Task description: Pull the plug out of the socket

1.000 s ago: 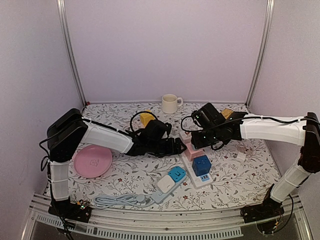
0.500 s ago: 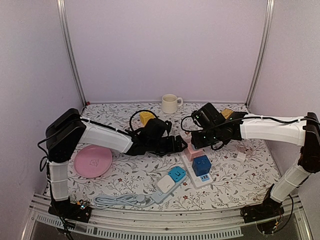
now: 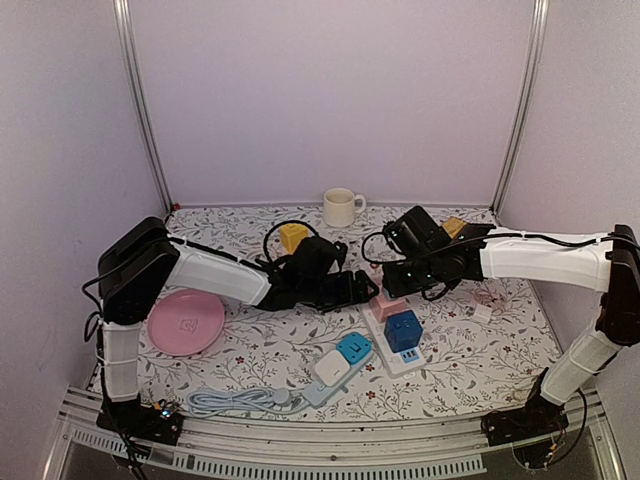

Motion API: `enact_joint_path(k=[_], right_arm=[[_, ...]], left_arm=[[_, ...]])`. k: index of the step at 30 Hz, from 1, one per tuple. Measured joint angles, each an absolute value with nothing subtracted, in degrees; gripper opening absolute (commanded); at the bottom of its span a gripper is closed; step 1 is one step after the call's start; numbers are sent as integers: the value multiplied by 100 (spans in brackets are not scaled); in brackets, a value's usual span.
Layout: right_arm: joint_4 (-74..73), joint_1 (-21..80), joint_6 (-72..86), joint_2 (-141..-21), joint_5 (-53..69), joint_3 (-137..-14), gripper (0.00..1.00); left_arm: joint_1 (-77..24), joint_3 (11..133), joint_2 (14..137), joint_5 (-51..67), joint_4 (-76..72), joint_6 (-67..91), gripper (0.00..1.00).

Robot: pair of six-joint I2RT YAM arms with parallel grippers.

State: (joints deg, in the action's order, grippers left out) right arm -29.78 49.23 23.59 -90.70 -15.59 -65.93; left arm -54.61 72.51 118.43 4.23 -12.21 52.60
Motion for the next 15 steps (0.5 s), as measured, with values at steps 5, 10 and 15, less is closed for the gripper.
enact_joint_path(k=[5,10,15], right_arm=[[-3081,4928,2357,-9070,-1581,-6637,4],[-3393,4947,2314,-9072,-1586,-6794,4],[-3697,4952,2241,-9085,-1588,-6967,4]], left_arm=[[-5463,7314,11907,434,-1232,5286,83],[-5478,7314,11917,482,-1232,5304,83],[-5500,7314,11920,493,-1247,5319,84]])
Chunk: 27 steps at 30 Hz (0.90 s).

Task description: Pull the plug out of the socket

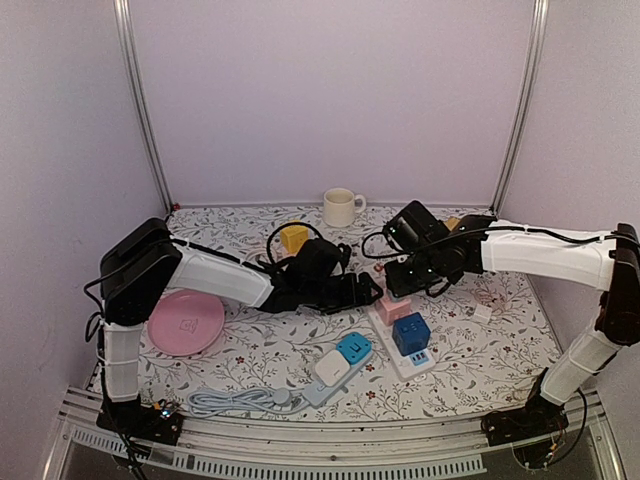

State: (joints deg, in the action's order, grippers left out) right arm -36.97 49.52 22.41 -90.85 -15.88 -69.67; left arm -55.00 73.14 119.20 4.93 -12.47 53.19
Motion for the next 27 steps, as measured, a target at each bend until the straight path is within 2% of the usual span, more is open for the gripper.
enact_joint_path(k=[16,23,27], right_arm=[[-3424,4759,2178,-8884,-1824,-7061,4],[-2908,3632,2189,-7741,-1315,-5902,4],[-2523,3050,2191,-7476,-867,-5391,4]], left_arm=[[-5500,7317,11968,480,-1308,5297,84],[-5502,7520,11946,445,-950,5006,84],[-5513,7550,11762,390,-611,4807,84]])
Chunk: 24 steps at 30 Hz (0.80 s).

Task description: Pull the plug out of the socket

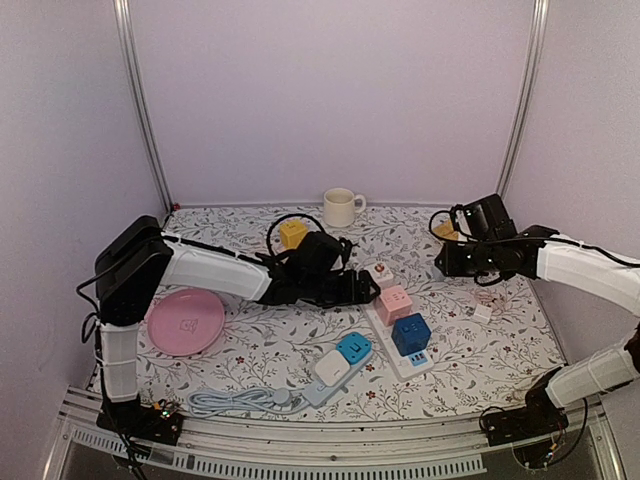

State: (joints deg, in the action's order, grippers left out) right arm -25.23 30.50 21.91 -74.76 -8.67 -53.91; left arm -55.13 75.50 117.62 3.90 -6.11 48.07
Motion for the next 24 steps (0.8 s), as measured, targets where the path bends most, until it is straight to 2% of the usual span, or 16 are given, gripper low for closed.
enact_joint_path(k=[6,14,19,24], right_arm=[[-1754,2043,2206,-7535,174,-4530,4],[-781,1214,2209,-8438,1400,-4294,5],[-478,1020,2235,-8757,1789,-4287,17],[-316,856,2252,-8967,2027,-4287,41]], left_arm=[[-5537,7424,11109,263,-395,4624,85],[-5546,6746,10125,106,-440,4523,85],[-5551,6252,9865,56,-423,4525,85],[-5557,5870,9568,-14,-399,4558,85]])
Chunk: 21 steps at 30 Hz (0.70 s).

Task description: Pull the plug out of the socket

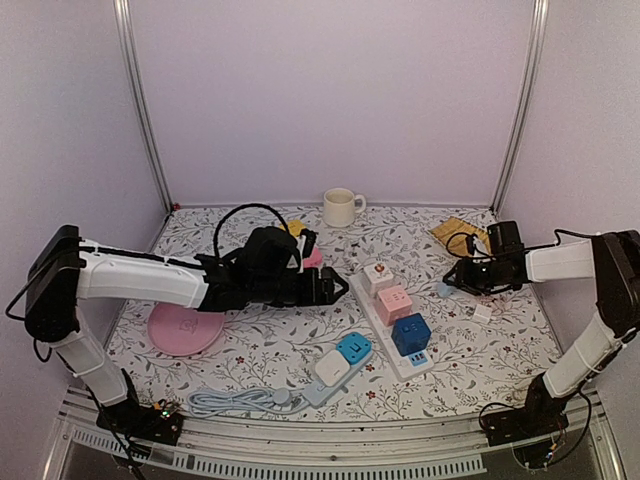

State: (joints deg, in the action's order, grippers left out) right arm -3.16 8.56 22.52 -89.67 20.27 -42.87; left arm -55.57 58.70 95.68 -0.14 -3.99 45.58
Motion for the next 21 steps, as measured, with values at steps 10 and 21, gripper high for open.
enact_joint_path(k=[10,21], right_arm=[[-368,701,2204,-9028,1955,-4276,73],[-1083,1081,2005,-8138,1177,-4281,83]], left_arm=[[-5603,5627,9273,-99,-493,4613,85],[-5625,5625,9275,-176,-624,4668,84]])
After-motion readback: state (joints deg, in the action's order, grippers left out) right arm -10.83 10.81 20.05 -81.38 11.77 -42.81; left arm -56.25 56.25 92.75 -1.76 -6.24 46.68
